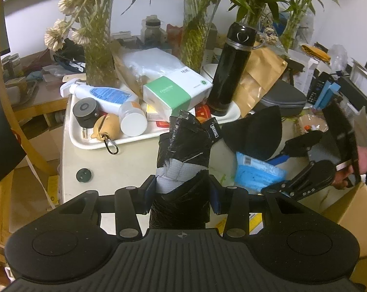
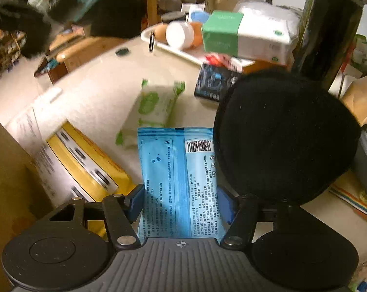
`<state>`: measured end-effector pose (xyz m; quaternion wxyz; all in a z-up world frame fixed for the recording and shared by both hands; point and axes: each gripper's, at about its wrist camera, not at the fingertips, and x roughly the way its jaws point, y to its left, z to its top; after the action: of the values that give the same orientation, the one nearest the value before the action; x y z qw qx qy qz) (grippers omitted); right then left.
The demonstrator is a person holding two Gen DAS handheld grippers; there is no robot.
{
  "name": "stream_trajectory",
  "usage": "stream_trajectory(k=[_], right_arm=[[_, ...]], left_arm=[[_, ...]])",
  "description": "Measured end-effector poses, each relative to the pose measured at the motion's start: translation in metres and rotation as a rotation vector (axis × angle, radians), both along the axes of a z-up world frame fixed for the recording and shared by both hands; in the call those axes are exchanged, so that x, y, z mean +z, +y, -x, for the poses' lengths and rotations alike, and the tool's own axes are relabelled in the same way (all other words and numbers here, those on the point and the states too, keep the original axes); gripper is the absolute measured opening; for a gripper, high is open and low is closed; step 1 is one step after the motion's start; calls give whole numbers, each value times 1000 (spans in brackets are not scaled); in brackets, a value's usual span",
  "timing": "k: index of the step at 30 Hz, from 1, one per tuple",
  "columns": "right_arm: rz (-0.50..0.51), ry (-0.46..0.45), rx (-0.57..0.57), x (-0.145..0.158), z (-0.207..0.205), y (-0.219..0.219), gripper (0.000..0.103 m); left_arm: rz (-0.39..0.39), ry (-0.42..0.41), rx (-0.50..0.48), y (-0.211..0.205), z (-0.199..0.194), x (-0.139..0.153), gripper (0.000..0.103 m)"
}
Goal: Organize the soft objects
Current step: 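Lift the blue packet with the right gripper while the left carries the bundle toward the box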
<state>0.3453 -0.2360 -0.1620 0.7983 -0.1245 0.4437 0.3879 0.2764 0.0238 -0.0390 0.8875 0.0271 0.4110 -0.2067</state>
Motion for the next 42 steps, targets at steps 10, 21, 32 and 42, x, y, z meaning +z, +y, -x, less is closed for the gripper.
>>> stream_trajectory(k=[10,21,32,42], right_arm=[[-103,-58,-27,49,14,-9,64],[-117,-184,-245,102,58,-30,64],[-93,-218,-311,142,113,-42,65],[-126,-246,-312,168,151,-53,65]], left_arm=[[-2,10,-3,-2,0,-3,43],[-8,-27,25,-8,11,7,43],[-46,-76,26,-22,50,39,43],[-55,-116,6,-31,86,66,43]])
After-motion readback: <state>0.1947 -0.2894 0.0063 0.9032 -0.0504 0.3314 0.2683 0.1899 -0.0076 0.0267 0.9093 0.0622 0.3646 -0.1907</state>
